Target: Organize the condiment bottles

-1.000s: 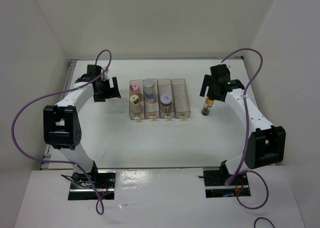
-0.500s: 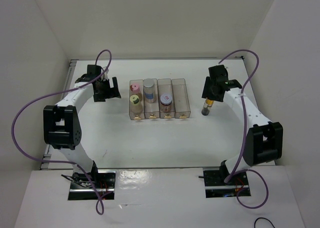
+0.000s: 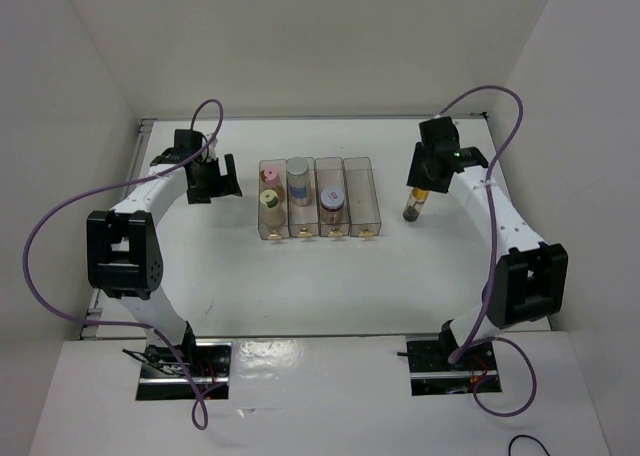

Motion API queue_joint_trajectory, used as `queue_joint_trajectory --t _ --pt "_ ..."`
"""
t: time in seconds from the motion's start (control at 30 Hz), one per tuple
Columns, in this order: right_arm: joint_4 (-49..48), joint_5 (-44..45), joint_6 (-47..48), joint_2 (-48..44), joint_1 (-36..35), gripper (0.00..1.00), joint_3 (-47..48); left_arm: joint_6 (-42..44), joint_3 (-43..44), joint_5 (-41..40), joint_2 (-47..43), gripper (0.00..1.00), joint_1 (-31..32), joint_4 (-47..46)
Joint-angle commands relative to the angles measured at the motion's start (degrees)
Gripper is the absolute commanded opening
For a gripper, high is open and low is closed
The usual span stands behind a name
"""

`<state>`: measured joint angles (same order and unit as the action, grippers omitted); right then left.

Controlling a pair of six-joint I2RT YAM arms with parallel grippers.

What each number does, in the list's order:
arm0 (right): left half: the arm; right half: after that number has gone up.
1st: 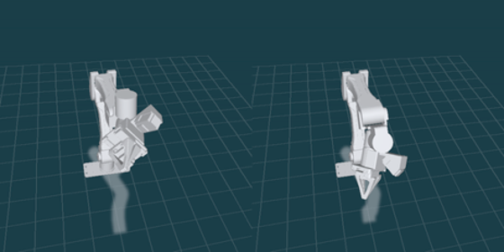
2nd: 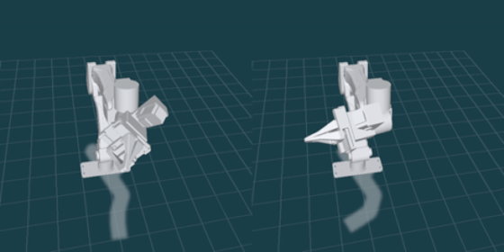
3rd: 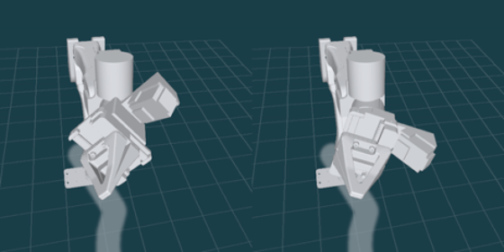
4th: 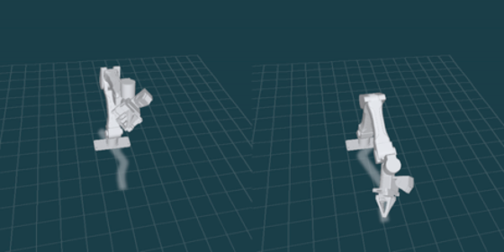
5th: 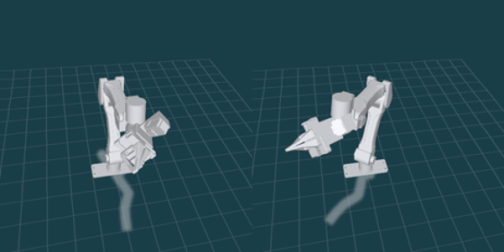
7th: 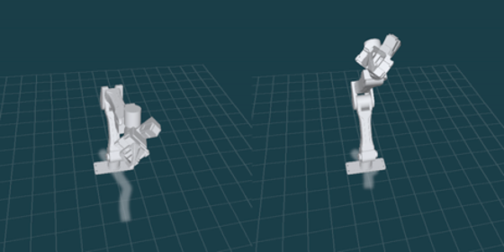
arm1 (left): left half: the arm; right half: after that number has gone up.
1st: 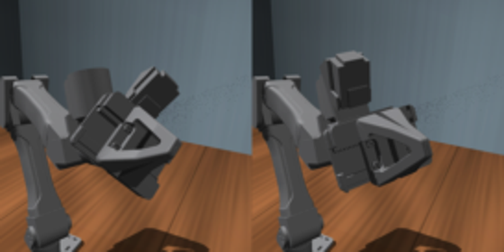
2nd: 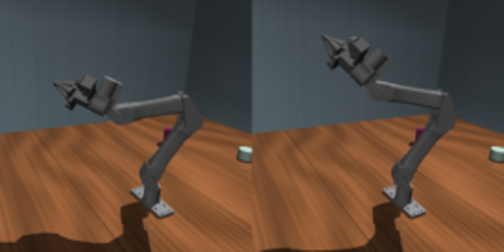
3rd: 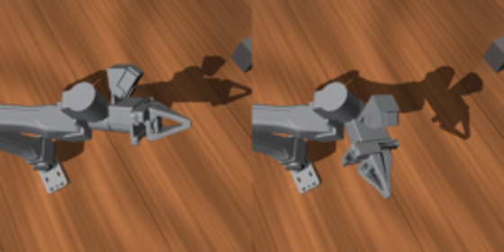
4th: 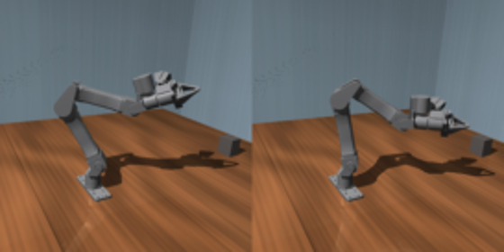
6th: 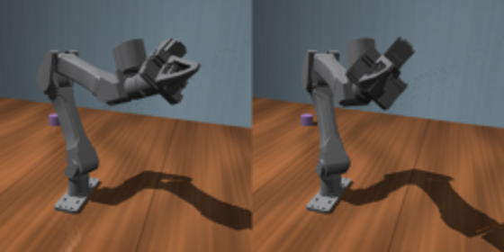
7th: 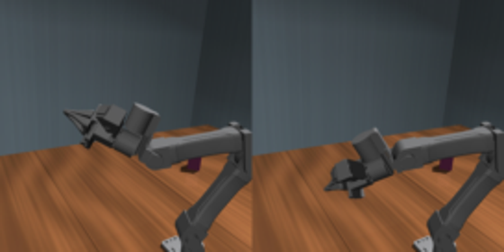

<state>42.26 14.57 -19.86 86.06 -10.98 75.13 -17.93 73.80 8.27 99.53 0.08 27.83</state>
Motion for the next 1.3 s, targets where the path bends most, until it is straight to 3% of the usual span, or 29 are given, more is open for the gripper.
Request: queue_joint_trajectory --t 0.0,0.13,0.37,0.77,0.9,1.27 --pt "0.8 0.47 1.48 -0.46 0.35 0.12 10.54 1.23 1.43 1.22 1.02 1.0 -0.34 -1.2" --pt "1.95 -0.07 2.1 0.77 -1.49 0.11 18.88 1.23 1.43 1.22 2.6 1.0 -0.34 -1.2" --pt "2.48 -0.68 2.63 6.39 -7.55 0.11 25.4 -0.69 3.62 -0.1 5.42 1.0 -0.34 -2.43" --pt "0.19 0.02 2.63 13.86 -12.4 0.11 26.47 -1.23 6.09 -0.63 9.02 1.0 1.42 -3.66" --pt "-0.34 -0.51 2.63 14.92 -13.01 0.11 26.47 -1.23 7.32 -2.29 10.33 1.0 4.22 -4.19" --pt "-1.39 -0.51 2.63 15.98 -15.56 0.11 23.49 -1.23 9.78 -2.82 12.97 1.0 4.76 -4.19"
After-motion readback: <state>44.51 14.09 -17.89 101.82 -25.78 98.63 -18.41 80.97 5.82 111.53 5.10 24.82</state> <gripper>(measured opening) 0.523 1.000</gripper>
